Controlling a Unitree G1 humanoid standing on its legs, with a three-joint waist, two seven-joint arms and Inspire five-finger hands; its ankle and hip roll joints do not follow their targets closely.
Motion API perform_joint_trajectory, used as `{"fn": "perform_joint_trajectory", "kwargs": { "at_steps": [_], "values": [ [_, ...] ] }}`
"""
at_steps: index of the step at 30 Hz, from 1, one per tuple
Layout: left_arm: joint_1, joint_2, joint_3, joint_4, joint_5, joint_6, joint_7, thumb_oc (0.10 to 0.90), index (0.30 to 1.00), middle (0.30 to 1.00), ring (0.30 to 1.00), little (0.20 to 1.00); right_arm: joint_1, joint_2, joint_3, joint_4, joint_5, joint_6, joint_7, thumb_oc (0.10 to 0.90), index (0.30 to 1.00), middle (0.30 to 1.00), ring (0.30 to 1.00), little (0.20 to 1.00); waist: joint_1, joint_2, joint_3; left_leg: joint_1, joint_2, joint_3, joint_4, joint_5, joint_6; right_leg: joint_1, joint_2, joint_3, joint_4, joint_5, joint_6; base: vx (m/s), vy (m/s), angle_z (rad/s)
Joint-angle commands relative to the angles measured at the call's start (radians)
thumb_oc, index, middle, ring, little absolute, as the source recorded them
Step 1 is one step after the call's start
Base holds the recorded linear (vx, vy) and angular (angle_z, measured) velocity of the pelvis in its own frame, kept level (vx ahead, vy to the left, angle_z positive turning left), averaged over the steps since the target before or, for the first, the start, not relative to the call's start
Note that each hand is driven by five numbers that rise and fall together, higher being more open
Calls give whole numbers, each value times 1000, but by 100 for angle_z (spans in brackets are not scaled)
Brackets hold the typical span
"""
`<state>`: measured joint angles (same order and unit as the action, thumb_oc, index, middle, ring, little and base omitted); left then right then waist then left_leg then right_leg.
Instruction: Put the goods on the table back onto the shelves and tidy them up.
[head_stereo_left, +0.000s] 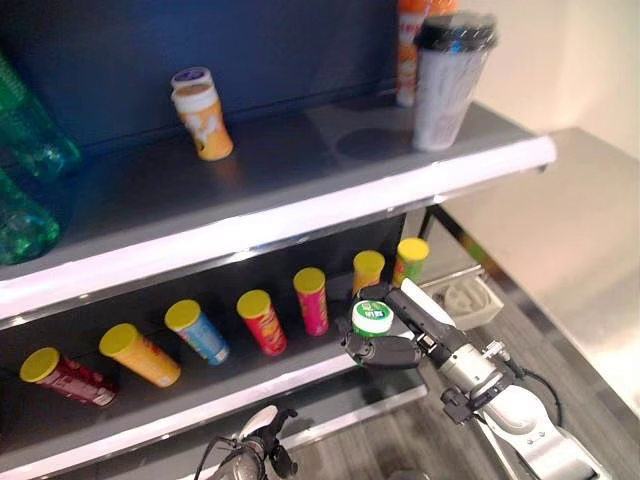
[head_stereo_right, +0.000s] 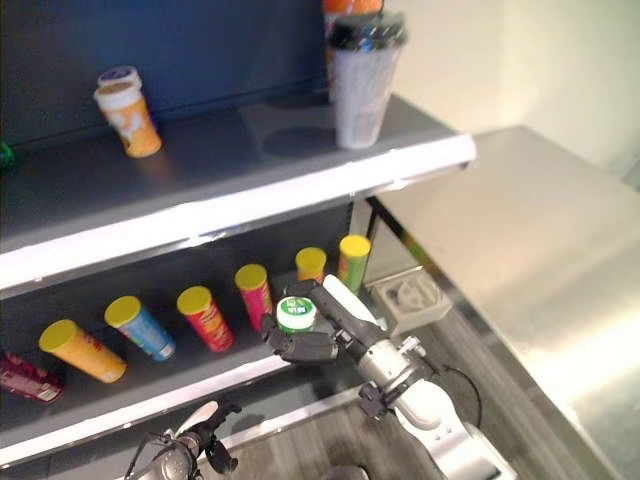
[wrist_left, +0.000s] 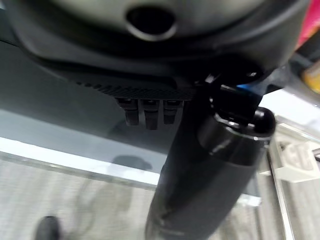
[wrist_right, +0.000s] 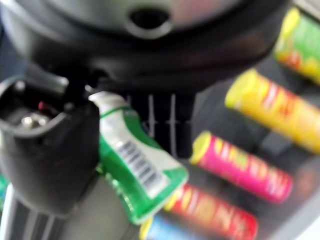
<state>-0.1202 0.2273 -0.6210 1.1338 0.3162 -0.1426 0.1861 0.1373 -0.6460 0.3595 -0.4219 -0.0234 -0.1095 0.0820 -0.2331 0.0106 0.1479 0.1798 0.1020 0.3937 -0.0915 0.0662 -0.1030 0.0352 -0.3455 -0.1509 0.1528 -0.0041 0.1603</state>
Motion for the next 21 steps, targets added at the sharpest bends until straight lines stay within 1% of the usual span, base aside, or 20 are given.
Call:
{"fn": "perform_joint_trajectory", "kwargs": {
  "at_steps": [1,4,5,7,8,10,11,12,14,16,18,19,20,21],
  "values": [
    [-57,32,60,-13,11,-23,33,800,900,900,900,900,-102,22,7,-164,-16,-93,-40,400,300,300,300,300,32,-13,19,103,40,-24,4,-126,35,-9,57,41,-46,136,-9,-69,176,-36],
    [-61,34,52,-12,20,-21,40,800,900,900,900,900,-101,20,6,-165,-53,-97,-55,400,300,300,300,300,38,-25,18,103,9,-32,4,-140,46,1,31,39,-67,164,1,-64,171,-21],
    [-62,37,45,-16,20,-22,45,800,900,900,900,900,-98,31,3,-166,-48,-95,-67,400,300,300,300,300,39,-33,18,102,-7,-36,4,-147,53,4,18,38,-78,180,4,-50,134,-4],
    [-62,37,42,-16,19,-21,45,800,900,900,900,900,-91,37,-5,-175,-37,-95,-75,400,300,300,300,300,40,-37,16,102,-13,-37,4,-148,57,5,13,37,-85,187,5,-34,116,-6],
    [-61,39,40,-14,14,-20,44,800,900,900,900,900,-78,45,-36,-202,-33,-98,-100,400,300,300,300,300,38,-45,12,100,-23,-42,4,-153,62,5,8,41,-94,202,6,-26,108,-2],
    [-60,41,37,-14,15,-20,45,800,900,900,900,900,-72,49,-55,-225,-35,-102,-117,400,300,300,300,300,37,-49,10,100,-29,-45,4,-154,64,5,4,43,-103,213,8,-17,89,4],
    [-60,43,33,-16,15,-19,44,800,900,900,900,900,-75,49,-67,-242,-38,-102,-129,400,300,300,300,300,37,-53,9,101,-34,-46,4,-155,67,8,1,44,-110,220,9,-27,127,1],
    [-58,45,24,-21,11,-21,40,800,900,900,900,900,-93,42,-81,-293,-24,-106,-148,400,300,300,300,300,35,-63,8,101,-40,-47,4,-157,71,10,-4,46,-120,232,10,-30,115,0],
    [-58,46,18,-20,10,-21,38,800,900,900,900,900,-103,32,-84,-321,-17,-104,-152,400,300,300,300,300,34,-68,9,102,-43,-47,4,-157,73,11,-5,47,-124,237,10,-21,62,-2],
    [-63,57,-2,-25,5,-19,30,800,900,900,900,900,-133,-1,-77,-364,1,-106,-156,400,300,300,300,300,34,-78,12,103,-46,-46,4,-156,77,14,-9,45,-128,248,12,-23,53,-3],
    [-73,70,-32,-26,-6,-20,21,800,900,900,900,900,-192,-60,-33,-398,38,-106,-153,400,300,300,300,300,33,-90,19,110,-46,-40,4,-153,79,14,-12,40,-130,267,14,-32,41,-12],
    [-75,78,-47,-26,-14,-21,14,800,900,900,900,900,-216,-93,-7,-409,69,-104,-148,400,300,300,300,300,34,-97,20,113,-46,-38,4,-154,80,18,-12,36,-136,270,14,-35,28,-23],
    [-83,94,-70,-22,-28,-20,2,800,900,900,900,900,-253,-164,31,-421,133,-98,-141,400,300,300,300,300,37,-111,18,119,-48,-37,4,-155,80,25,-13,30,-144,278,15,-26,16,-21],
    [-83,94,-69,-22,-28,-20,2,800,900,900,900,900,-255,-164,33,-420,134,-98,-141,400,300,300,300,300,36,-111,19,120,-48,-37,4,-155,80,27,-13,29,-145,278,15,-16,3,-16]
  ]
}}
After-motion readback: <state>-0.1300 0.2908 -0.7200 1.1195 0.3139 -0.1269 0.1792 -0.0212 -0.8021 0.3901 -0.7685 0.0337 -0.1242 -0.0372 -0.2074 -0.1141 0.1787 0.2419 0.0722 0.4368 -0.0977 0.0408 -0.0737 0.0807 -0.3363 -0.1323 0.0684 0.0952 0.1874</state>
